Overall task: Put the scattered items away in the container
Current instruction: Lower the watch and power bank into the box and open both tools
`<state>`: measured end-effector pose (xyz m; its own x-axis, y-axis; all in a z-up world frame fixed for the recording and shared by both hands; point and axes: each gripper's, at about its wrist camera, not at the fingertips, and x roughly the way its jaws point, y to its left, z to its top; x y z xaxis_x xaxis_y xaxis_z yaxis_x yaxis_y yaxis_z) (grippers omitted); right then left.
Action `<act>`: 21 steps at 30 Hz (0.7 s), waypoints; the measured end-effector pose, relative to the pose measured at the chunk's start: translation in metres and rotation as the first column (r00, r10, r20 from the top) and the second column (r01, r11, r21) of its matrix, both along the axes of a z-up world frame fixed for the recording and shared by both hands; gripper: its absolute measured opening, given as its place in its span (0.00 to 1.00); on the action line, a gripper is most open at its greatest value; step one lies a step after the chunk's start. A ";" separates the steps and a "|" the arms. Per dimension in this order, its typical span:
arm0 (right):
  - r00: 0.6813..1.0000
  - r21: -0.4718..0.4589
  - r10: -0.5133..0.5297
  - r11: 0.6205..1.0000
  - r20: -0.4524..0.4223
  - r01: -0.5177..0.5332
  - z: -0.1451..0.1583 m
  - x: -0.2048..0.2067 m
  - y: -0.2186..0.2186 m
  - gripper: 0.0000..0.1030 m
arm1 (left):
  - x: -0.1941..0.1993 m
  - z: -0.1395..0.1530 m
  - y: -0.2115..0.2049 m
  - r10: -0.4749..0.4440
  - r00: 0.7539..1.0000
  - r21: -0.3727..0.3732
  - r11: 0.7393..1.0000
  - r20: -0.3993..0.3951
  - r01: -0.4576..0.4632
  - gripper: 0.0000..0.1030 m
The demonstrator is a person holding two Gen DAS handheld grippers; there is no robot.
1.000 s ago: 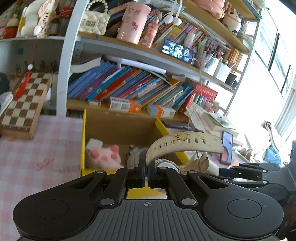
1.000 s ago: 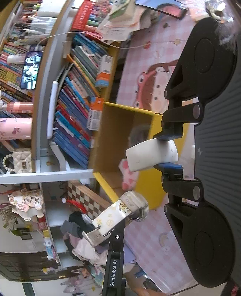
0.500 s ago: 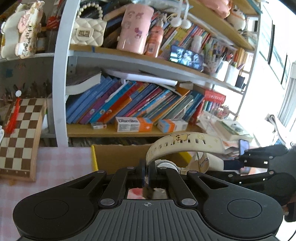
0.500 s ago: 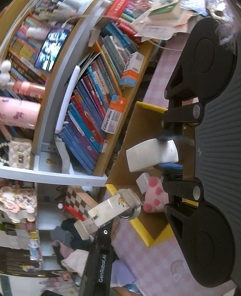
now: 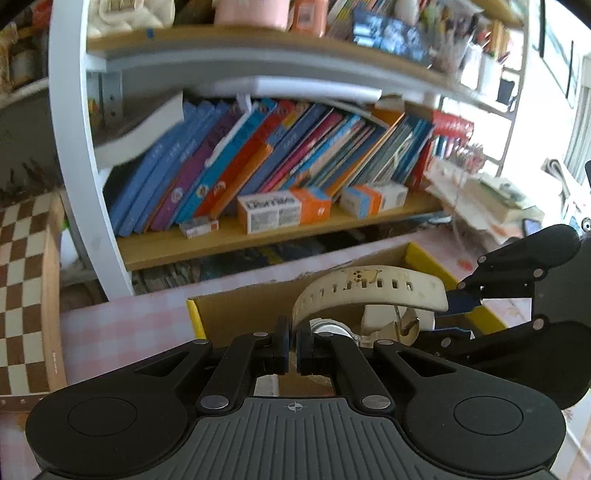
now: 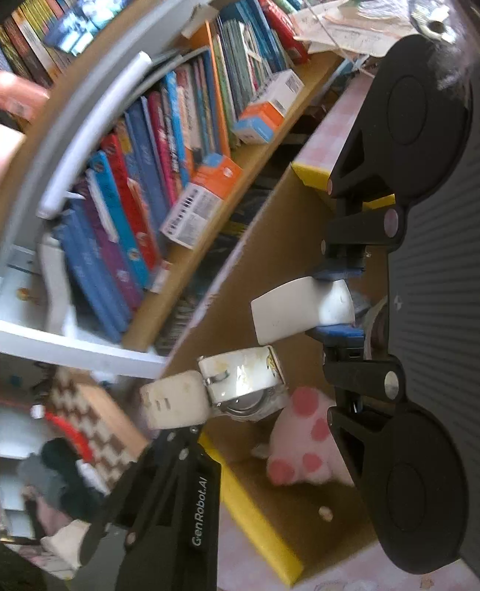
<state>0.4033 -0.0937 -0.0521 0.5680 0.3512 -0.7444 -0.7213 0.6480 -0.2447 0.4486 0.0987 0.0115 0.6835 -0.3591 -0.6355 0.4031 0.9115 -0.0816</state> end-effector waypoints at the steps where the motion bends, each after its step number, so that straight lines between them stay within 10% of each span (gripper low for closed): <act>1: 1.000 -0.011 -0.003 1.000 -0.007 0.003 -0.005 0.005 0.003 0.22 | 0.004 -0.003 -0.001 0.001 1.000 0.007 1.000 -0.009 -0.001 0.02; 12: 0.999 -0.052 -0.010 0.999 -0.053 0.007 -0.032 0.034 0.013 0.26 | 0.020 -0.028 -0.016 0.007 0.998 0.109 0.994 -0.058 0.000 0.26; 17: 0.999 -0.020 -0.020 1.000 -0.044 0.020 -0.028 0.036 0.009 0.34 | 0.014 -0.016 -0.012 0.016 1.000 0.053 0.998 -0.021 -0.015 0.57; 21: 0.999 0.012 -0.020 1.000 -0.043 0.020 -0.020 0.034 0.006 0.35 | 0.010 -0.006 -0.008 0.026 1.000 0.004 1.000 0.008 -0.027 0.59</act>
<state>0.4368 -0.0875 -0.0723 0.5430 0.3490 -0.7638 -0.7176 0.6652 -0.2062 0.4584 0.0905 0.0055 0.6975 -0.3385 -0.6316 0.3794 0.9222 -0.0752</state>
